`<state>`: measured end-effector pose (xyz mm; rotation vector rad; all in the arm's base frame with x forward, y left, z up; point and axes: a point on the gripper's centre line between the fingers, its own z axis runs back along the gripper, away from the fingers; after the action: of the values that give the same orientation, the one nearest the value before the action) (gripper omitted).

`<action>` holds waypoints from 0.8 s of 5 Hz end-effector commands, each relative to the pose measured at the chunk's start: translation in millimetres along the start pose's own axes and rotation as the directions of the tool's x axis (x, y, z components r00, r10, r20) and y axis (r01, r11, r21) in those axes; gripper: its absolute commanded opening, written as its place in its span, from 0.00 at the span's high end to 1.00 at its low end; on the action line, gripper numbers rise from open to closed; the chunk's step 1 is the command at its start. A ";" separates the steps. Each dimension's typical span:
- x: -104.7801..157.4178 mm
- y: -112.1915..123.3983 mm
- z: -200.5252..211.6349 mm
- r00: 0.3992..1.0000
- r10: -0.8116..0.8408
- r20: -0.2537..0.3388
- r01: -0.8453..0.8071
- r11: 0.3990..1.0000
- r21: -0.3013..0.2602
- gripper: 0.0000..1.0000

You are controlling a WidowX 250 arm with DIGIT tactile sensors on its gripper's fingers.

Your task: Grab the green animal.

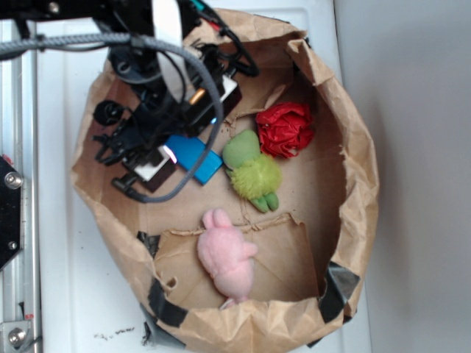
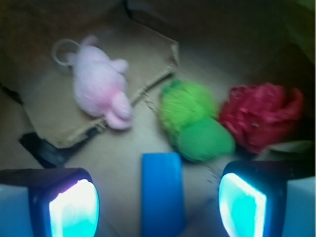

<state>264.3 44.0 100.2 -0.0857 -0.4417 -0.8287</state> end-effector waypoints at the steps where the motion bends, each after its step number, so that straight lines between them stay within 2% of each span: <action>1: 27.6 13.8 2.5 0.992 -0.057 -0.115 0.066 0.995 0.072 0.00; 3: 24.1 7.3 -11.5 0.982 -0.140 -0.129 0.149 0.987 0.059 0.00; 4: 27.1 12.1 -15.1 0.984 -0.129 -0.125 0.140 0.987 0.082 0.00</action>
<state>285.8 30.2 85.6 0.0440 -0.3403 -0.9206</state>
